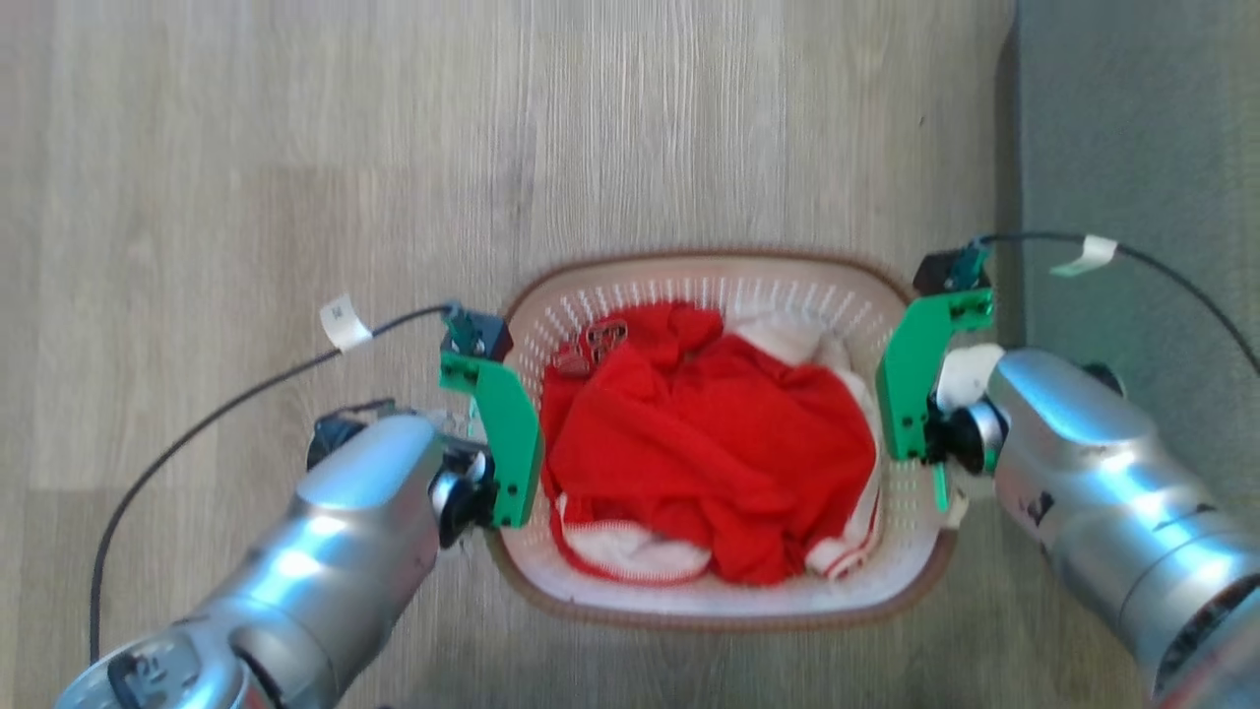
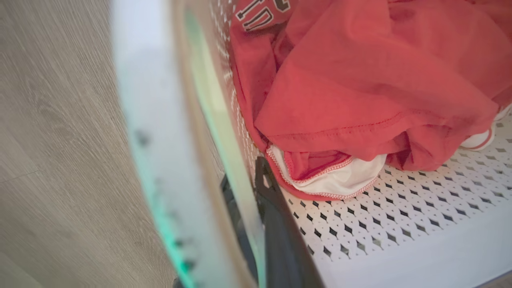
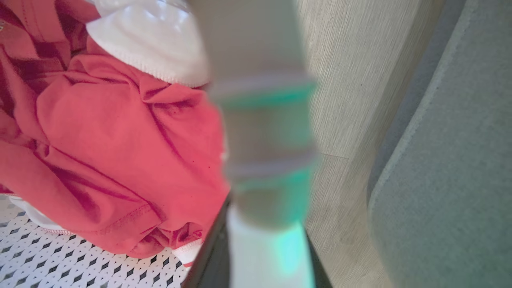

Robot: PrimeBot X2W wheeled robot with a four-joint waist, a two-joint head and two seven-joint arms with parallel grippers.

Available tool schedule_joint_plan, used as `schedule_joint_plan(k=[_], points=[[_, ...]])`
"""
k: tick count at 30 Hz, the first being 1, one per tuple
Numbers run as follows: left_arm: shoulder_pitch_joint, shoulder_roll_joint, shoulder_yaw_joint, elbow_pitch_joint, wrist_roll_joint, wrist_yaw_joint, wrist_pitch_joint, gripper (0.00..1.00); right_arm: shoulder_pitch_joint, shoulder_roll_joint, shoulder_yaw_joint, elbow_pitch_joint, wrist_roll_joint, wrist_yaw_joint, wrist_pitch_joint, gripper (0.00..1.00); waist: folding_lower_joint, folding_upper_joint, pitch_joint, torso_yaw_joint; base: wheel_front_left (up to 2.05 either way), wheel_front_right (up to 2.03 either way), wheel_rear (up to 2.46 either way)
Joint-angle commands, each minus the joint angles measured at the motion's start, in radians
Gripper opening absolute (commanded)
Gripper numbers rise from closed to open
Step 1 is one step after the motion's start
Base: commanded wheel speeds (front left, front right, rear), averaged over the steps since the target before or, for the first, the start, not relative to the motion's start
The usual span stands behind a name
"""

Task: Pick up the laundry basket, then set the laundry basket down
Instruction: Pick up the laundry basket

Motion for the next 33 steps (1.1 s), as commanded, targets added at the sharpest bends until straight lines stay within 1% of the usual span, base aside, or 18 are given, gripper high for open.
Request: schedule_joint_plan(k=[1, 3, 5, 7, 9, 20, 27, 33], points=[[0.006, 0.015, -0.012, -0.035, 0.003, -0.017, 0.018, 0.00, 0.059, 0.034, 0.038, -0.031, 0.005, 0.008, 0.024, 0.00, 0.0001, -0.0001, -0.077, 0.002, 0.00, 0.00, 0.00], [0.015, 0.018, -0.015, -0.043, 0.000, -0.017, 0.030, 0.00, 0.068, 0.037, 0.041, -0.031, 0.016, 0.008, 0.037, 0.00, 0.0001, -0.0001, -0.094, 0.002, 0.00, 0.00, 0.00], [0.037, 0.026, -0.023, -0.073, -0.010, -0.017, 0.075, 0.00, 0.087, 0.044, 0.043, -0.033, 0.044, 0.008, 0.066, 0.00, 0.0001, -0.0001, -0.131, 0.002, 0.00, 0.00, 0.00], [0.057, 0.042, -0.029, -0.113, -0.023, -0.017, 0.126, 0.00, 0.102, 0.048, 0.047, -0.032, 0.064, 0.008, 0.089, 0.00, 0.0001, -0.0001, -0.166, 0.003, 0.00, 0.00, 0.00], [0.068, 0.060, -0.033, -0.143, -0.030, -0.017, 0.148, 0.00, 0.113, 0.051, 0.053, -0.033, 0.079, 0.008, 0.102, 0.00, 0.0001, -0.0001, -0.198, 0.005, 0.00, 0.00, 0.00], [0.145, 0.112, -0.041, -0.204, -0.045, -0.017, 0.204, 0.00, 0.166, 0.074, 0.069, -0.038, 0.157, 0.008, 0.150, 0.00, 0.0001, -0.0001, -0.362, 0.013, 0.00, 0.00, 0.00], [0.176, 0.123, -0.042, -0.231, -0.052, -0.017, 0.230, 0.00, 0.183, 0.080, 0.084, -0.039, 0.183, 0.008, 0.153, 0.00, 0.0001, -0.0001, -0.413, 0.035, 0.00, 0.00, 0.00], [0.197, 0.134, -0.042, -0.238, -0.058, -0.017, 0.243, 0.00, 0.198, 0.092, 0.102, -0.042, 0.201, 0.008, 0.160, 0.00, 0.0001, -0.0001, -0.437, 0.041, 0.00, 0.00, 0.00]])
